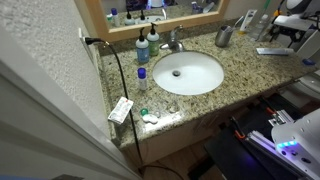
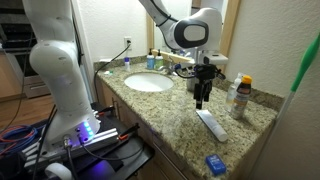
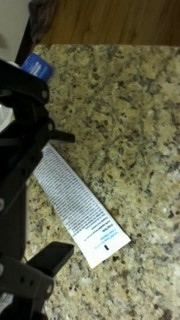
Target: Place the white and blue tube upright
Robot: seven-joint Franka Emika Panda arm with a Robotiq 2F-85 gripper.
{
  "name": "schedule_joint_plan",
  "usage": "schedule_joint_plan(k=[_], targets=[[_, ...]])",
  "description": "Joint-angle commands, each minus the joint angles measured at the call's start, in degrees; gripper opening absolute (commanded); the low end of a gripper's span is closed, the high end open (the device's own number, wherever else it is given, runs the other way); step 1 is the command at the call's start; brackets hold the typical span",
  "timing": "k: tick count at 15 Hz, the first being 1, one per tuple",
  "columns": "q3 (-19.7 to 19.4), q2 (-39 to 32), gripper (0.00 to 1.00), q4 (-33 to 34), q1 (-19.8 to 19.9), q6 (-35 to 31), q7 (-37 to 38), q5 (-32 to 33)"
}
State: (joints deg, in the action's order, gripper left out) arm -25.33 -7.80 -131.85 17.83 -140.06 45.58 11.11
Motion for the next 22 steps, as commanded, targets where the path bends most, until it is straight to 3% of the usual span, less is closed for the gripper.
schedule_joint_plan(k=[1, 7, 12, 15, 16, 19, 22], targets=[[1.0, -7.2, 1.00, 3.0, -0.5, -1.1, 9.7, -5.2], [0.7, -8.5, 1.00, 2.5, -1.5, -1.6, 12.9, -6.5], [2.1, -9.1, 1.00, 2.8, 1.4, -2.5, 15.3, -22.3], [1.3, -9.1, 1.00, 2.3, 1.0, -6.7, 19.2, -26.6], [1.1, -8.3, 1.00, 2.5, 0.6, -3.7, 17.6, -24.1], [1.1, -8.3, 1.00, 2.4, 0.7, -5.0, 19.3, -25.1], [-0.6, -12.5, 1.00, 4.3, -1.9, -6.7, 26.0, -18.4]])
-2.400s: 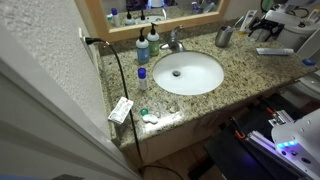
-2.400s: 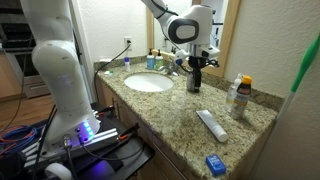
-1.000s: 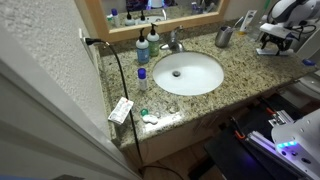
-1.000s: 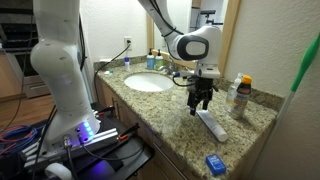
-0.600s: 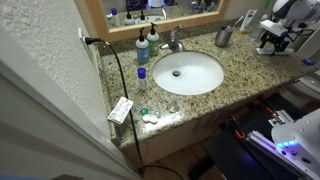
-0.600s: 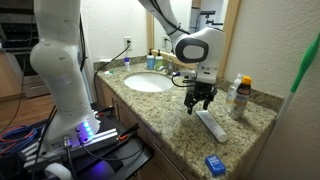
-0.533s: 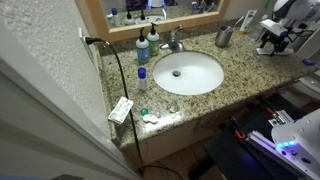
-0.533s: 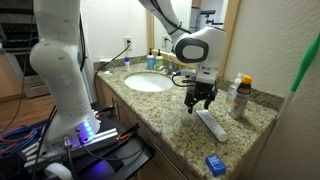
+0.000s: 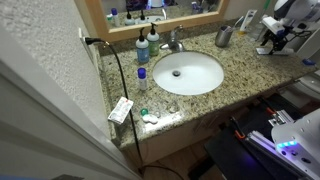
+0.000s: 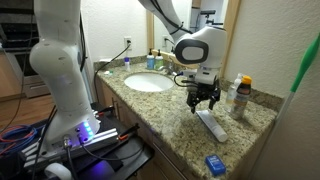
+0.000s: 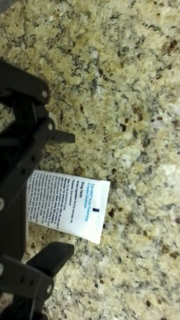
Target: Place the white and blue tube upright
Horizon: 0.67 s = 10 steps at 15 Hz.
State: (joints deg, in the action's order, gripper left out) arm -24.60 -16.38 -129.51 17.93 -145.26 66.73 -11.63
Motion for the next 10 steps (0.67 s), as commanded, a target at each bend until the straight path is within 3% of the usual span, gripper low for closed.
schedule_joint_plan(k=[1, 6, 9, 10], targets=[[-1.6, -4.8, 1.00, 2.4, -2.5, -1.5, 6.7, 6.1], [-3.3, -9.0, 1.00, 3.3, -4.6, -6.8, 14.2, 11.9], [-5.0, -10.2, 1.00, 4.4, -5.6, -4.9, 16.0, 15.0], [-5.7, -10.5, 0.92, 4.7, -6.1, -4.4, 16.6, 16.5]])
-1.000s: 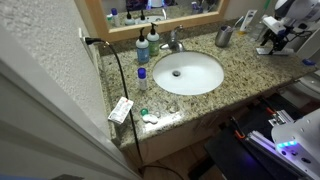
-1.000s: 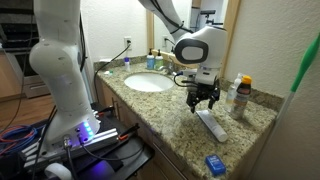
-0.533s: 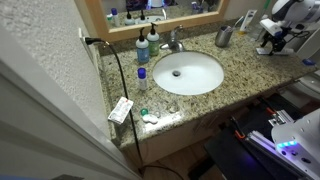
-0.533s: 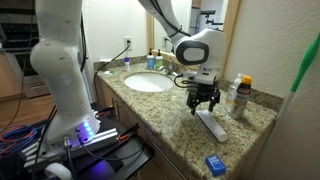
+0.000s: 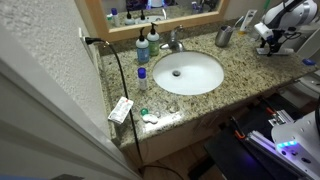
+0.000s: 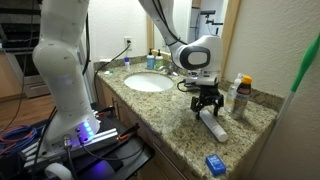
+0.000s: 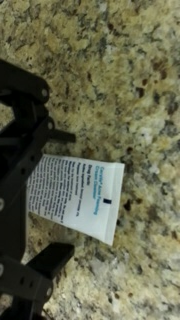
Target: Place the white and blue tube upright
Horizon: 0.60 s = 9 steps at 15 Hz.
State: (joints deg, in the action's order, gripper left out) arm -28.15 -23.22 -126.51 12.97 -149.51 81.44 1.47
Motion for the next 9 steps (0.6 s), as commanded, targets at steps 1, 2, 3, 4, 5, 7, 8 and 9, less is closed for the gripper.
schedule_joint_plan(k=[1, 2, 3, 4, 5, 7, 8, 9], targets=[[-2.9, -3.9, 0.73, 2.1, -1.7, 0.3, 2.7, 5.2], [-3.5, -4.1, 0.67, 2.5, -2.1, 0.9, 3.2, 6.8], [-3.7, -4.2, 0.58, 2.6, -2.2, 0.8, 3.4, 7.8], [-3.7, -4.2, 0.52, 2.8, -2.2, 0.8, 3.5, 8.4], [-3.4, -4.1, 0.44, 2.9, -2.0, 0.7, 3.0, 8.5], [-2.8, -4.0, 0.32, 3.2, -1.7, 1.2, 2.1, 8.2], [-2.4, -3.9, 0.30, 3.2, -1.3, 1.7, 1.5, 7.8], [-1.6, -3.7, 0.30, 3.4, -0.7, 3.0, 0.2, 6.9]])
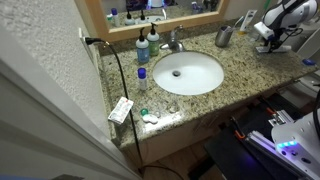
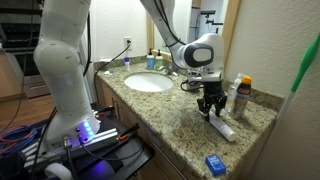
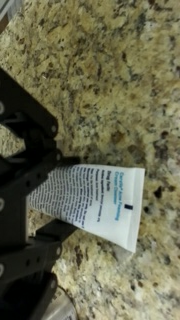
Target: Place the white and blue tube upright
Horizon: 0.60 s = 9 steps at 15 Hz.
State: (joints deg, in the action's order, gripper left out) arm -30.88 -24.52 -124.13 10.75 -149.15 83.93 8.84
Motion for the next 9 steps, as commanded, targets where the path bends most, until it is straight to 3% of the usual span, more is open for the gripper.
schedule_joint_plan(k=[1, 4, 9], targets=[[2.5, -1.9, 0.28, 1.1, 2.5, 4.4, -4.8, -1.7], [7.3, -0.5, 0.23, 1.2, 6.6, 7.4, -13.4, -9.0], [10.9, 0.1, 0.14, 3.1, 10.5, 13.9, -26.7, -19.5]])
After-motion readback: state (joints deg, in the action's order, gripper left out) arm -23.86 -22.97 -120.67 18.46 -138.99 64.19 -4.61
